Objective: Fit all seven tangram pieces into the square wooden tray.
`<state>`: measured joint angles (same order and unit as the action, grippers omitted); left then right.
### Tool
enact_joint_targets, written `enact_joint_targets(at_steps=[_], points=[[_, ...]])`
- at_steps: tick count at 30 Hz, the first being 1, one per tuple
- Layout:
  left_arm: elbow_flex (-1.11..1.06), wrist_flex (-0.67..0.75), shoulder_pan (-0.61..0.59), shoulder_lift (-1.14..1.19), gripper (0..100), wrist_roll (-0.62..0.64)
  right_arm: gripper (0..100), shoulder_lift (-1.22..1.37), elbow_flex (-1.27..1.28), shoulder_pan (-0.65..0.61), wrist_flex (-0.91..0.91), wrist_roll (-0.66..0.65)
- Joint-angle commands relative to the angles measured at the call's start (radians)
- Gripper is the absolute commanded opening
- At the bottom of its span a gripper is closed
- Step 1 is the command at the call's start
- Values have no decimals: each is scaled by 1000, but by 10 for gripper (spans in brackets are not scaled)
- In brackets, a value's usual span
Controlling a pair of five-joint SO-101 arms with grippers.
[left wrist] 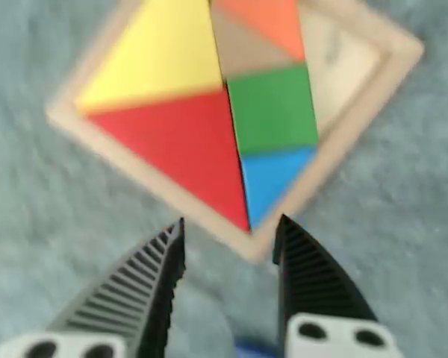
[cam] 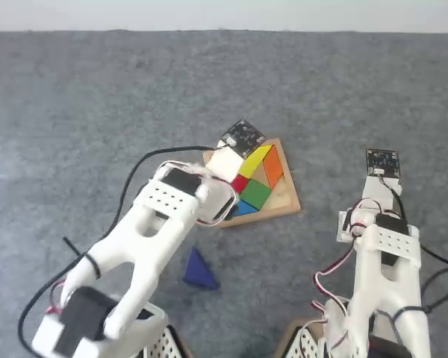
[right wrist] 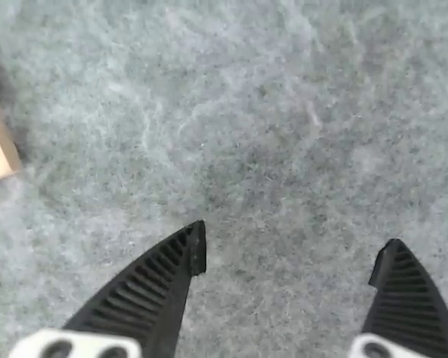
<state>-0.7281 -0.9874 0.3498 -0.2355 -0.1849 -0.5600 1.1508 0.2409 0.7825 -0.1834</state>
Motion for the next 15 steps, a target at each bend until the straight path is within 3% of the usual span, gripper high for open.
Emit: enact_joint_targets(at_steps=[1, 6, 15], points=[[42, -253, -8, -124, 186, 49, 346, -36, -6, 13, -16, -6], [-10, -422, -5, -150, 186, -133, 346, -36, 5, 10, -39, -6], [-243, -362, -6, -152, 188, -382, 346, -36, 6, 10, -48, -6]])
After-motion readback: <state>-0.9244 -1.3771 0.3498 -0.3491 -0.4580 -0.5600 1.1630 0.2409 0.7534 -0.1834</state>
